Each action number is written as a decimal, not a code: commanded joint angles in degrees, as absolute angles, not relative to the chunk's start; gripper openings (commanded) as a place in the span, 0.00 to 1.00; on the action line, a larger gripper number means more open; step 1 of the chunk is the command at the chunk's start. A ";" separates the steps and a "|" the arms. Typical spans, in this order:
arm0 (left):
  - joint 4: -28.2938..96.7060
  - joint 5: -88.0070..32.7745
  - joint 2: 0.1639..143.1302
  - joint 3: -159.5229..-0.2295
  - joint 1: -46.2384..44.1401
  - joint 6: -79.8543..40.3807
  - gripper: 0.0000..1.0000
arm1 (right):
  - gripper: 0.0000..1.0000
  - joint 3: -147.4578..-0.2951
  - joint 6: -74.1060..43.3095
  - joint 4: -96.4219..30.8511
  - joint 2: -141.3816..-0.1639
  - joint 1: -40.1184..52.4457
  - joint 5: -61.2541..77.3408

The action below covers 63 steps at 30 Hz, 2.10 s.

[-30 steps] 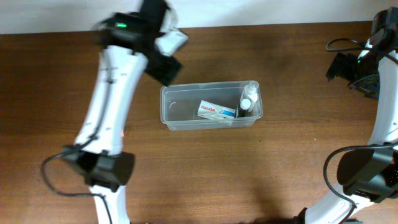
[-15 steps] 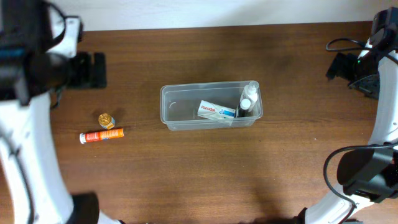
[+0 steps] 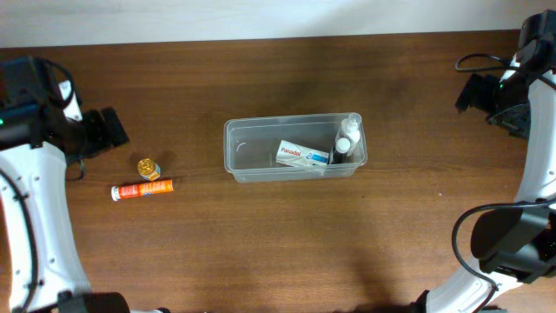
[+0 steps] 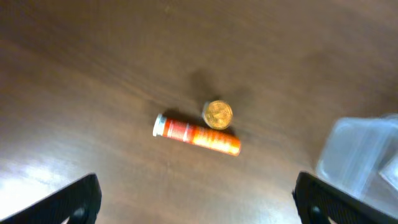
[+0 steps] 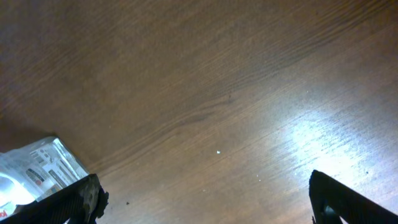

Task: Pack container
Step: 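Withdraw the left gripper to the orange vitamin tube on the left, then align the left gripper over the orange tube's cap and grasp it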

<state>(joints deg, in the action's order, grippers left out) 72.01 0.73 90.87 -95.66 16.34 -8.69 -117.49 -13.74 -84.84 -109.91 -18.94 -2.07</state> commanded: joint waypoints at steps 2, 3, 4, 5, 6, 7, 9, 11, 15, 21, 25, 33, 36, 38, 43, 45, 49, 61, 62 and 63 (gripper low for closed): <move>63.20 0.91 91.64 -85.89 17.10 -11.99 0.99 | 0.98 -117.54 -14.46 -84.64 -110.04 -18.81 -1.96; 61.34 0.93 92.01 -84.16 17.10 -11.97 0.99 | 0.98 -117.54 -14.46 -84.64 -110.04 -18.81 -1.98; 59.94 0.91 92.47 -82.78 17.10 -11.97 0.99 | 0.98 -117.54 -14.46 -84.64 -110.04 -18.81 -1.96; 58.87 0.89 92.88 -81.80 17.10 -11.97 0.99 | 0.98 -117.54 -14.46 -84.64 -110.04 -18.81 -1.96; 57.25 0.89 93.82 -80.27 17.10 -11.97 0.99 | 0.98 -117.54 -14.46 -84.64 -110.04 -18.81 -1.98; 56.38 0.89 94.59 -79.35 17.10 -11.97 0.99 | 0.98 -117.54 -14.46 -84.64 -110.04 -18.81 -1.96; 55.64 0.86 96.40 -78.15 17.10 -12.16 0.99 | 0.98 -117.54 -14.46 -84.64 -110.04 -18.81 -1.96; 55.31 0.86 98.87 -77.25 17.10 -14.98 0.99 | 0.98 -117.54 -14.46 -84.64 -110.04 -18.81 -1.96; 53.93 0.86 102.56 -75.83 17.10 -23.90 0.99 | 0.98 -117.54 -14.46 -84.64 -110.04 -18.81 -1.96; 52.93 0.05 107.53 -74.91 17.10 -33.69 0.99 | 0.98 -117.54 -14.46 -84.64 -110.04 -18.81 -1.96; 52.95 -0.64 109.16 -74.76 17.10 -36.27 0.99 | 0.98 -117.54 -14.46 -84.64 -110.04 -18.81 -1.96; 52.16 -0.64 109.19 -72.69 17.10 -44.62 0.99 | 0.98 -117.54 -14.46 -84.64 -110.04 -18.81 -1.96; 50.74 -0.60 109.19 -70.96 17.10 -47.24 0.99 | 0.98 -117.54 -14.46 -84.64 -110.04 -18.81 -1.96; 49.41 -0.62 109.19 -69.54 17.10 -48.40 0.99 | 0.98 -117.54 -14.46 -84.64 -110.04 -18.81 -1.96; 46.37 -0.62 109.19 -66.08 17.10 -51.24 0.99 | 0.98 -117.54 -14.46 -84.64 -110.04 -18.81 -1.96; 45.30 -0.64 109.19 -65.14 17.10 -51.24 0.99 | 0.98 -117.54 -14.46 -84.64 -110.04 -18.81 -1.96; 44.86 -1.23 109.14 -64.95 17.10 -51.20 1.00 | 0.98 -117.54 -14.46 -84.64 -110.04 -18.81 -1.98; 45.50 -2.33 101.82 -64.97 17.10 -49.23 0.99 | 0.98 -117.54 -14.46 -84.64 -110.04 -18.81 -1.96; 45.65 -2.33 100.47 -64.97 17.10 -49.23 0.99 | 0.98 -117.54 -14.46 -84.64 -110.04 -18.81 -1.96; 45.80 -2.31 99.39 -64.97 17.10 -49.23 0.99 | 0.98 -117.54 -14.46 -84.64 -110.04 -18.81 -1.96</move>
